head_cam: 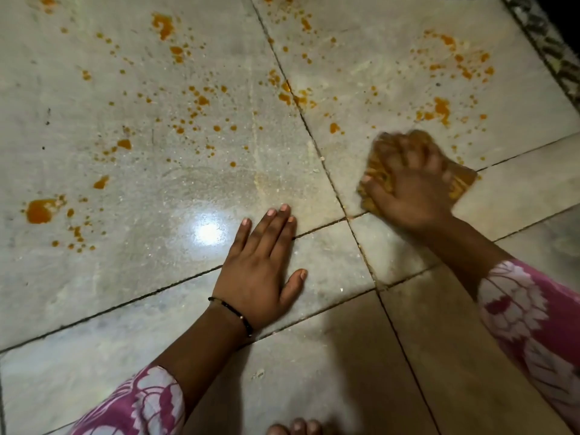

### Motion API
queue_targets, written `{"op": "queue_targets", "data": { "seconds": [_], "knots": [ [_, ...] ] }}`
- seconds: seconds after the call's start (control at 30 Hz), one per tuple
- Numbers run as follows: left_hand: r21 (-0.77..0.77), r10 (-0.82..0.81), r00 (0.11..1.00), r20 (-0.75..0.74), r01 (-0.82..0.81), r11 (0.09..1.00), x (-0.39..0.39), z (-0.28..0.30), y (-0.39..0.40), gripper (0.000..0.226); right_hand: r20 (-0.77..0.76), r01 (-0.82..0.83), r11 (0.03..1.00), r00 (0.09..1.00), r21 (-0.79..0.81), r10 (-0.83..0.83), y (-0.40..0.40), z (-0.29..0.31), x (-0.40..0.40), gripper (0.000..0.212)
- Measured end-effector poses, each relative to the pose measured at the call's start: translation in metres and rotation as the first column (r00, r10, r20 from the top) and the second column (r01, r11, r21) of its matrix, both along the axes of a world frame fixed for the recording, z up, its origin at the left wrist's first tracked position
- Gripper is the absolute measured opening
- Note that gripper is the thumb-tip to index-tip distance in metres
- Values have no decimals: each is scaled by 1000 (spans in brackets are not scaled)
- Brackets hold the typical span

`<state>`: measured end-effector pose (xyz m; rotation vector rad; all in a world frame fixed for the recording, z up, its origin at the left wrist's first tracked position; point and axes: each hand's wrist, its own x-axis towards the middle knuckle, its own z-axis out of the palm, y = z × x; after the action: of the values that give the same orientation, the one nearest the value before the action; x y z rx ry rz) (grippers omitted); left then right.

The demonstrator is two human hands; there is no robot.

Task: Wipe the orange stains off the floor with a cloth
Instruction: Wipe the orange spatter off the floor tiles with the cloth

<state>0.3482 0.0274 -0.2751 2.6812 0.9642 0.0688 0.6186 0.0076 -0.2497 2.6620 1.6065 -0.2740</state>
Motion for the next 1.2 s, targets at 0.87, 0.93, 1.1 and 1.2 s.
{"op": "queue_targets", "data": {
  "seconds": [0.87,0.93,1.1,1.2],
  "knots": [
    [1,-6,1000,-7,6,1000,0,2,0,70,12,-352,936,936,-5,352,-108,-1,-95,66],
    [0,-2,1000,6,2,1000,0,1,0,70,12,-381,924,924,-31,382,-134,1,-69,65],
    [1,7,1000,5,-7,1000,0,0,0,70,38,-4,1000,999,11,4,-96,8,-6,69],
    [-1,4,1000,-2,-4,1000,1,1,-1,70,59,114,991,991,72,-118,-30,4,-10,69]
  ]
}}
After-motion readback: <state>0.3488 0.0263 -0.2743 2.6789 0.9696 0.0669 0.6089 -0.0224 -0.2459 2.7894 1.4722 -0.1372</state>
